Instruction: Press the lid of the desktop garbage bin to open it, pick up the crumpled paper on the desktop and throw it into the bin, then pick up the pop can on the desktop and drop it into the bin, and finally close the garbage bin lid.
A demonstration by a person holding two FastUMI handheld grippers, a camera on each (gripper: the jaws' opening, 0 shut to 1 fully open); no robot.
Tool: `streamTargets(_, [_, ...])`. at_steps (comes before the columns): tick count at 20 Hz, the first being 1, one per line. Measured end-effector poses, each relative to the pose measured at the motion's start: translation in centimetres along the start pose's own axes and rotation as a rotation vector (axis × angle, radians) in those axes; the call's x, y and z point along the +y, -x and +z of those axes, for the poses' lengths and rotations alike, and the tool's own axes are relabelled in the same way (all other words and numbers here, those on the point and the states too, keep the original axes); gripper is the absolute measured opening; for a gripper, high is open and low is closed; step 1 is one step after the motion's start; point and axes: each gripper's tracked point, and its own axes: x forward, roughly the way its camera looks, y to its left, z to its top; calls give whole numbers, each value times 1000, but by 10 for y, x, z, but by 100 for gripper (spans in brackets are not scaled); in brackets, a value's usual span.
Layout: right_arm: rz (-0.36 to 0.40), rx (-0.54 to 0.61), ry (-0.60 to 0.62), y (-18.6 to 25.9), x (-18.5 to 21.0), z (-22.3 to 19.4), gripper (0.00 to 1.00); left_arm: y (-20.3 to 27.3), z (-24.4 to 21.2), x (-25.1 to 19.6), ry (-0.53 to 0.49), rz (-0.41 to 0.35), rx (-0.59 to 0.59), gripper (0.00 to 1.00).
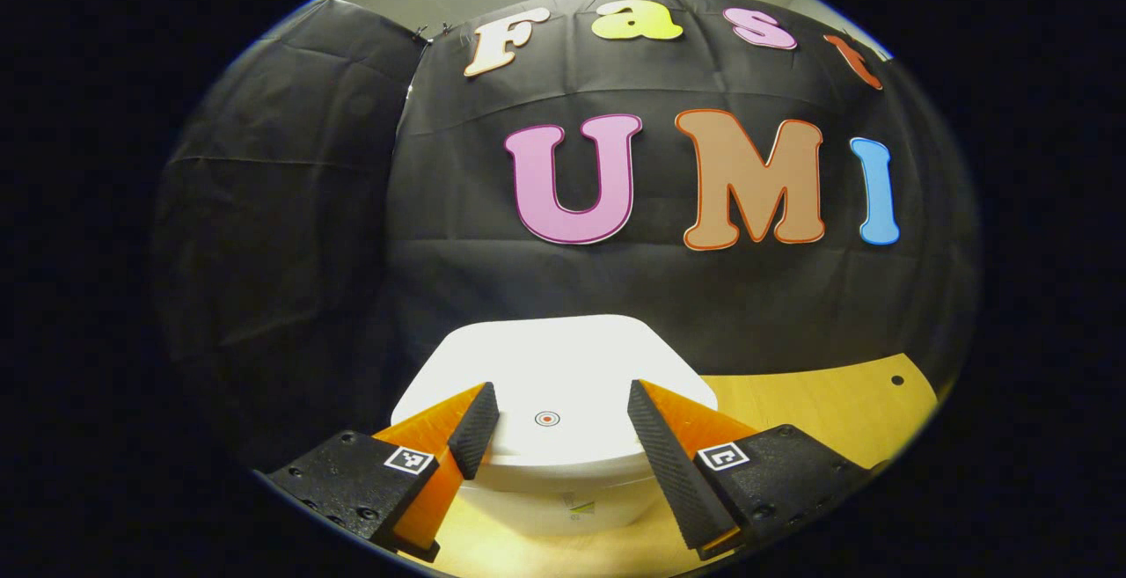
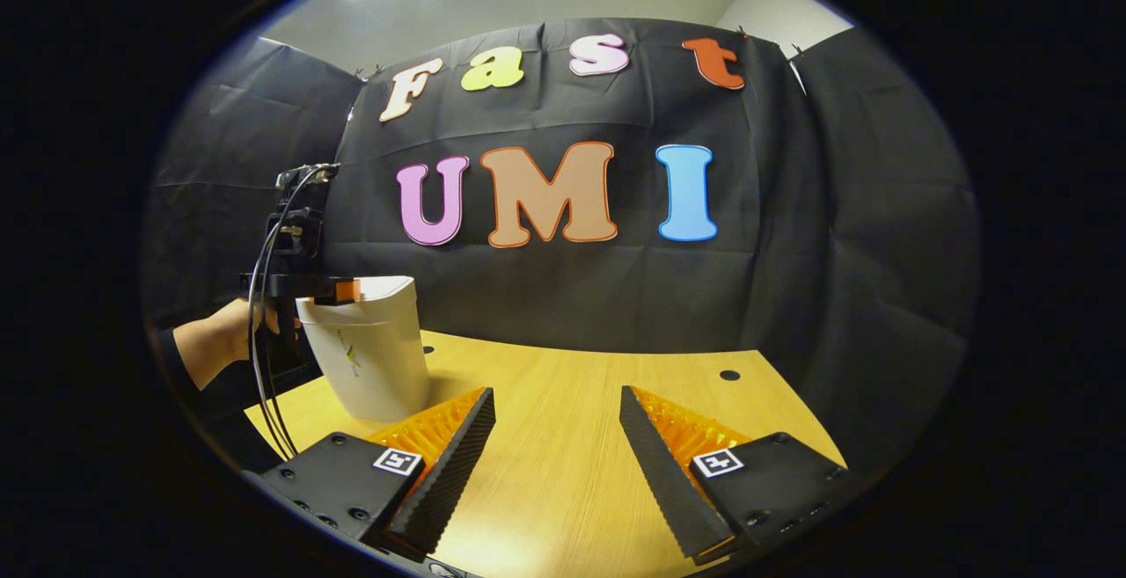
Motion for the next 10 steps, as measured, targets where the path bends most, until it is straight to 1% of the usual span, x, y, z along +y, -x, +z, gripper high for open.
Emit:
streamTargets(1, [8, 7, -6, -2, 3, -3, 100, 2, 0, 0, 2, -1, 4, 93])
streamTargets(2, [13, 12, -9, -5, 6, -1, 96, 2, 3, -1, -4, -5, -4, 93])
streamTargets(3, [11, 5, -12, -7, 7, 7, 96, 3, 7, -2, 7, -19, -17, 93])
streamTargets(4, [6, -28, -22, -6, 6, 20, 96, 5, 13, -5, 37, -39, -39, 93])
streamTargets(6, [-8, -112, -26, -1, 0, 47, 96, 10, 20, -5, 127, -32, -62, 94])
streamTargets(7, [-23, -149, -17, 1, -4, 58, 95, 13, 28, -4, 152, -31, -80, 94])
streamTargets(9, [-43, -196, -7, 4, -11, 72, 95, 24, 49, -8, 145, -53, -133, 94])
streamTargets(10, [-52, -206, -11, 4, -14, 77, 100, 30, 61, -14, 130, -79, -163, 94])
